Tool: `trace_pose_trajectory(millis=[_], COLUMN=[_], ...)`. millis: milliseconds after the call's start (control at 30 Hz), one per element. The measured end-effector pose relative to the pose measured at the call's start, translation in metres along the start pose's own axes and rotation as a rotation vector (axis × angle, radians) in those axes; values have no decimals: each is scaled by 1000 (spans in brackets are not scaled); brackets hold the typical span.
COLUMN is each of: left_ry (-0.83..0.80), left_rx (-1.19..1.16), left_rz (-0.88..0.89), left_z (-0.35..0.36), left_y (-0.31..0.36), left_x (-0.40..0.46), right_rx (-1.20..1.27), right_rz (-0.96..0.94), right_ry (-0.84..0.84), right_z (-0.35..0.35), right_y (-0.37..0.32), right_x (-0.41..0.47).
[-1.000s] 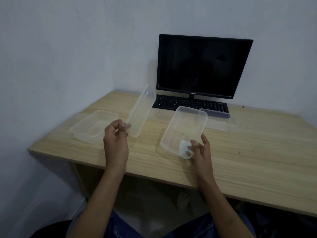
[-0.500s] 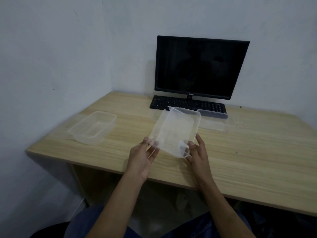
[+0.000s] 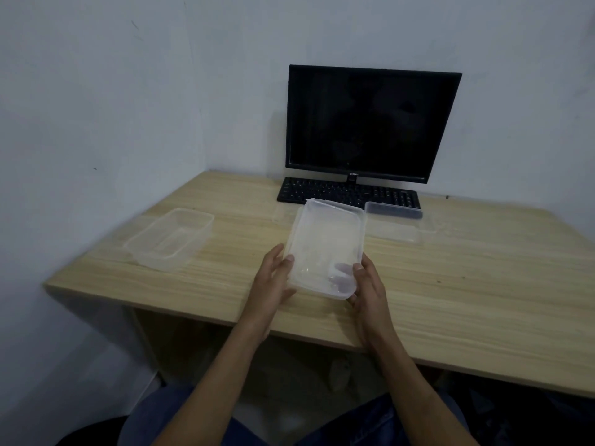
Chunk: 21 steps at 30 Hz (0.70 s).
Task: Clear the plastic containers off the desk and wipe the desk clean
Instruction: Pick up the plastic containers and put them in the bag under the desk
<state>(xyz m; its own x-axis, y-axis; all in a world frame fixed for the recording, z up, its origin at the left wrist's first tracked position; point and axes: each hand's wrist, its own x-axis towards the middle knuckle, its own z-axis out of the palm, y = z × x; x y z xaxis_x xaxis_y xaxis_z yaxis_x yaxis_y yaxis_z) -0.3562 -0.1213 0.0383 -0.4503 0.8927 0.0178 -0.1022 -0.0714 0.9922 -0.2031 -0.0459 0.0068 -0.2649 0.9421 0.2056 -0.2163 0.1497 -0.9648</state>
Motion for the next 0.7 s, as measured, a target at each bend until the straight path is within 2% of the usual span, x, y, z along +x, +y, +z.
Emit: trace_pose_trajectory(millis=[233,700], left_ry=[-53,-57], left_rx=[-231,-160], left_rz=[-56,56], left_z=[11,17], left_y=[-8,-19], left_x=[-2,2], right_rx=[-15,-50], right_rz=[-7,42], right_ry=[-61,-65], right_z=[2,0], right_y=[-4,2], right_x=[-2,4])
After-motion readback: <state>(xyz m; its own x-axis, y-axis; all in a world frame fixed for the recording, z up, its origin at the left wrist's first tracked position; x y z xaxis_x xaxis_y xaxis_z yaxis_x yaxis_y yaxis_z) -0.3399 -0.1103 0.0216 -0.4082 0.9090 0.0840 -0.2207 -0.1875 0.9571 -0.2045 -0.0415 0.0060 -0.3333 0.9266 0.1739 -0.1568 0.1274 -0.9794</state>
